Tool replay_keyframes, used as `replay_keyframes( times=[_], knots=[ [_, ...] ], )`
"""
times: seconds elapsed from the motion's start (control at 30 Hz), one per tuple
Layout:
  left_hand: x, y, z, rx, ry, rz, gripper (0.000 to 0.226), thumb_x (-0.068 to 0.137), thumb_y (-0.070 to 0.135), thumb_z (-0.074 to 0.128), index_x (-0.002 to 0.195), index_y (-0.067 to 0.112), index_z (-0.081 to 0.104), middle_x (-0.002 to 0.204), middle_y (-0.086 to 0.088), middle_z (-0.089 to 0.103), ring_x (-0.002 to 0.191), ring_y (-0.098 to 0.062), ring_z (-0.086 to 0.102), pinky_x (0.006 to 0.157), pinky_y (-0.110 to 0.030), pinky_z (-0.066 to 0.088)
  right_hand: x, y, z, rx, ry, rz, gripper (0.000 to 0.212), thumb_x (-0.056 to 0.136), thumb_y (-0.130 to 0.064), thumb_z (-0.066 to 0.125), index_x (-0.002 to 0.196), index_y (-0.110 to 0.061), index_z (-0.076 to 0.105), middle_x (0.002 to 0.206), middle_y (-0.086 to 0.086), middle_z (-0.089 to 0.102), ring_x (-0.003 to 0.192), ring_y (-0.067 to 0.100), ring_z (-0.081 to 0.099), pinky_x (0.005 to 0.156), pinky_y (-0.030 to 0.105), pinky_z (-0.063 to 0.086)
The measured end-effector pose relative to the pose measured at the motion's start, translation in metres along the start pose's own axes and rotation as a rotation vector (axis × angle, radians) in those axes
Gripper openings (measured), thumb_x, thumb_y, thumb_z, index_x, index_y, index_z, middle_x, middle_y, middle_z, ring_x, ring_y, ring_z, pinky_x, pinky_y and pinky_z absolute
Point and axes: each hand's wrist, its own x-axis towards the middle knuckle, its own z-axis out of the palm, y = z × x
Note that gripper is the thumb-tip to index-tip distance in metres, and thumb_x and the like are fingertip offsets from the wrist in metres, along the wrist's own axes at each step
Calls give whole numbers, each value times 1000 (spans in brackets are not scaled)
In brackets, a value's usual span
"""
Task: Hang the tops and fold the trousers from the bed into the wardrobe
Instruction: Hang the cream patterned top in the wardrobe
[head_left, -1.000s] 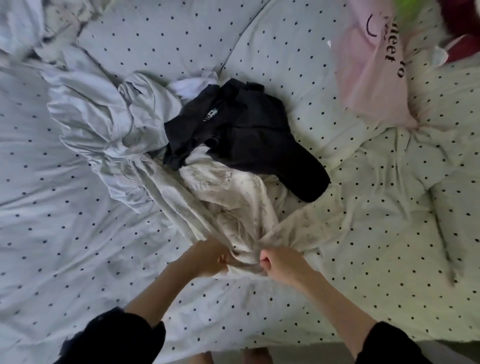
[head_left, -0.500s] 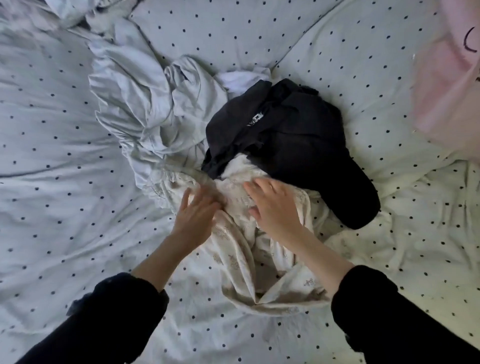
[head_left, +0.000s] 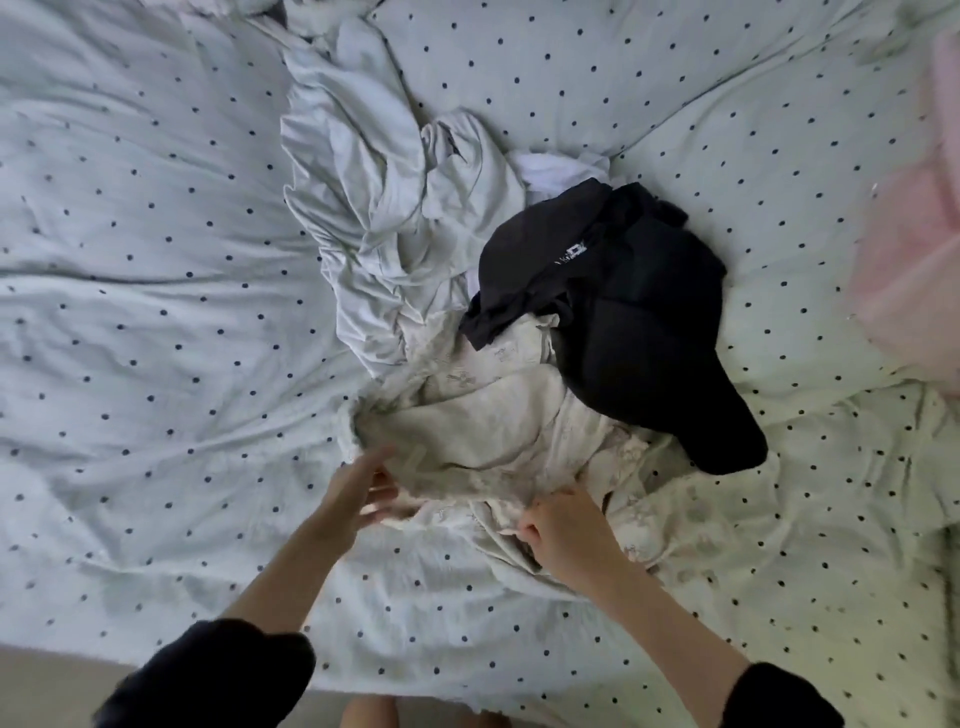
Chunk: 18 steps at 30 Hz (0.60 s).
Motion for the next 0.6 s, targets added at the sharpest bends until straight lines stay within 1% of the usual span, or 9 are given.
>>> replay_keyframes(
  times=[0.07, 0.1, 0.13, 0.2, 0.27, 0.33, 0.43, 0.53, 0.6],
  knots=[
    [13, 3, 0, -122, 105, -47, 28, 85, 33, 65, 82, 6, 60, 80, -11, 62, 76, -24, 58, 64, -31, 45, 7, -8, 0, -1, 9, -49, 29, 86, -24, 49, 62, -19, 64, 53, -5, 53, 50, 16, 50, 77, 32, 46],
    [18, 3, 5, -125, 158, -56, 27, 83, 29, 68, 80, 4, 59, 77, -12, 62, 73, -25, 57, 62, -32, 44, 11, -12, -1, 20, 67, -80, 30, 76, -22, 57, 48, -23, 51, 42, -9, 34, 39, 12, 35, 61, 29, 50],
    [22, 1, 7, -124, 219, -69, 22, 82, 22, 69, 79, 3, 58, 73, -13, 60, 68, -24, 56, 61, -33, 44, 12, -20, -4, 9, 91, -106, 39, 68, -19, 63, 42, -26, 34, 40, -9, 16, 35, 10, 21, 47, 24, 47],
    [24, 2, 12, -113, 313, -74, 6, 83, 6, 61, 82, 1, 57, 70, -11, 55, 67, -24, 54, 63, -33, 46, 13, -27, -7, -30, 30, -103, 53, 66, -15, 69, 46, -23, 22, 44, -7, 3, 37, 8, 10, 41, 18, 36],
    [19, 9, 13, -83, 365, 6, 5, 84, 1, 54, 80, 4, 57, 72, -8, 55, 77, -27, 56, 70, -37, 51, 14, -29, -14, -46, -71, -70, 38, 88, -20, 55, 55, -21, 37, 47, -9, 18, 42, 9, 26, 47, 21, 30],
    [3, 27, 3, -70, 280, 137, 15, 89, 4, 54, 74, 8, 55, 77, -9, 57, 84, -28, 56, 82, -43, 52, 20, -30, -36, 50, -95, 62, 32, 100, -27, 36, 74, -15, 51, 56, -6, 38, 59, 16, 48, 51, 24, 33],
    [-41, 67, -20, 13, 4, 386, 17, 91, 13, 57, 84, -2, 60, 86, -14, 57, 83, -26, 54, 86, -47, 50, 33, -42, -91, 254, 196, 104, 26, 100, -21, 38, 110, -13, 60, 95, 1, 62, 88, 20, 59, 75, 30, 48],
    [-101, 110, -43, 431, -248, 621, 32, 91, 25, 61, 85, -6, 60, 73, -5, 53, 70, -15, 49, 69, -26, 44, 41, -68, -162, 345, 271, -71, 51, 96, -12, 45, 144, -24, 34, 143, -2, 40, 130, 17, 35, 106, 31, 32],
    [-140, 133, -49, 699, -284, 712, 23, 93, 19, 57, 72, 9, 59, 61, 10, 48, 59, -3, 43, 58, -12, 33, 44, -87, -200, 229, 184, -162, 60, 94, -15, 51, 147, -31, 27, 152, -7, 28, 139, 14, 21, 113, 34, 22]
  ],
)
